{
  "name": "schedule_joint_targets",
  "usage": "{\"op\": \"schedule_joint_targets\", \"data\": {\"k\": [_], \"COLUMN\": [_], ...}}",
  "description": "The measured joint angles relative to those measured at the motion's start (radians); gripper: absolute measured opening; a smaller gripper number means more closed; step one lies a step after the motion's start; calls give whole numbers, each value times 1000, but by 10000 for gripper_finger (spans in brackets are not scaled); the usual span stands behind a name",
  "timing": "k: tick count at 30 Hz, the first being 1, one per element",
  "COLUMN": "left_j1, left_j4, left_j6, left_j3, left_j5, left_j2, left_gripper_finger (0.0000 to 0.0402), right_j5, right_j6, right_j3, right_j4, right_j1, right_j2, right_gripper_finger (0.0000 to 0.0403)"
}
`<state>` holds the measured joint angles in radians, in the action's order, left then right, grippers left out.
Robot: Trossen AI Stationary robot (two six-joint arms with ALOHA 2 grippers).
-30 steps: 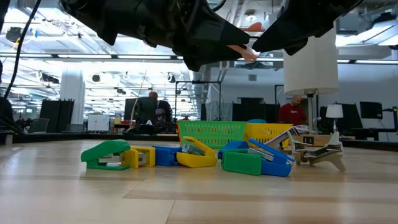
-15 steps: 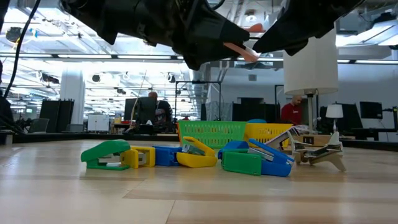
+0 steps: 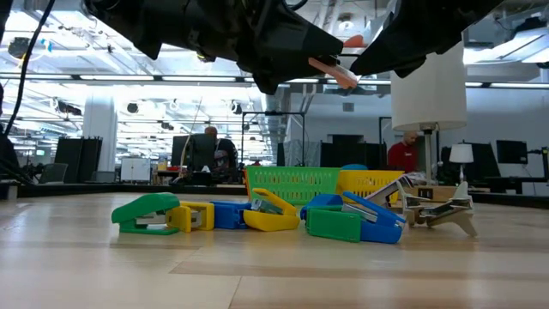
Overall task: Pick and place Stapler, Stapler remover, tape
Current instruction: Put the pink staple remover into the green bin
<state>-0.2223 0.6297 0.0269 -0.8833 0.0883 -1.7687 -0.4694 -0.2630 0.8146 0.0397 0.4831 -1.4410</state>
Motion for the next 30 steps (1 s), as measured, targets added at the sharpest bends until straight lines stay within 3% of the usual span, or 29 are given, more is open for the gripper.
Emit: {"op": "schedule_joint_targets", "data": {"k": [13,22,30], "left_j1": [19,20,21], "left_j4": [-8,-8,-11], "left_j6": [15,16,16], "left_j3": [0,0,0], "left_j5": [-4,-1,5], "left_j2": [2,2,2], "left_gripper_finger": [23,38,25], "right_j5": [-1,-1,-30], "right_j6": [-1,0,0], "right_j3": [0,0,0], "right_j4": [2,5,40], "right_j1": [-1,-1,-8], "right_j2": [0,0,0], "right_gripper_finger": [19,56,114]}}
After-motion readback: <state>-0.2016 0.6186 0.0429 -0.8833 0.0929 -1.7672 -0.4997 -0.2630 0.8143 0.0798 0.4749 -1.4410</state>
